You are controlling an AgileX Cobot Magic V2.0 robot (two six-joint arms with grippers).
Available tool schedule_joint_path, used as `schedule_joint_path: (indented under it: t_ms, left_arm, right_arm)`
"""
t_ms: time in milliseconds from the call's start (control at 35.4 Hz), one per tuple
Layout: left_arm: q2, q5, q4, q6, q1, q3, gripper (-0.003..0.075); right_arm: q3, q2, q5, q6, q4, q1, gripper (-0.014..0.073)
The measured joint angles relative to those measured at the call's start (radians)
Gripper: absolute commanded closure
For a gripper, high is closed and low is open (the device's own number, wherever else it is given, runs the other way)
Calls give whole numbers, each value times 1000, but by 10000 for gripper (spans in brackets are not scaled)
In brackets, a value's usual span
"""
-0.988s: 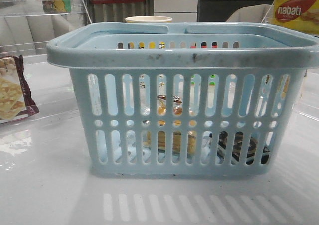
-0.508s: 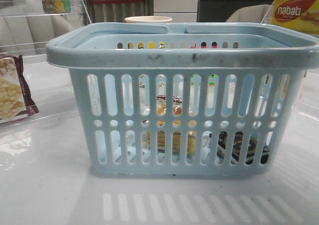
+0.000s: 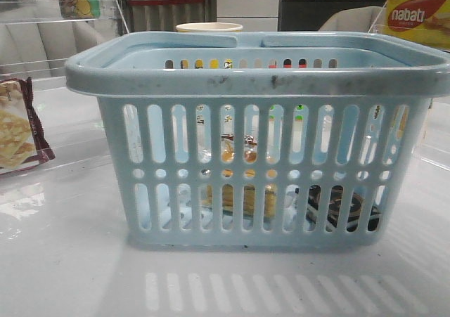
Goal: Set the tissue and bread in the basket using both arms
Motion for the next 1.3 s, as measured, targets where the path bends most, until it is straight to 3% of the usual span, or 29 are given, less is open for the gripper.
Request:
schedule_joint_path:
  t_ms: [198, 395, 819, 960, 1299]
  left_arm:
    - [-17, -2, 0, 0, 3, 9, 626]
    - [-108, -51, 17, 0, 129, 90, 625]
    - [-445, -551, 23, 0, 512, 528, 625]
    - [-468, -684, 6, 0, 563, 624, 625]
    - [-468, -732, -8, 0, 592, 628, 625]
  right_arm:
    - [0, 0, 0, 0, 0, 0, 524]
    - [0, 0, 0, 0, -1, 0, 524]
    - [0, 0, 0, 0, -1, 0, 524]
    - [0, 0, 0, 0, -1, 0, 524]
    - [0, 0, 2, 0, -1, 0, 524]
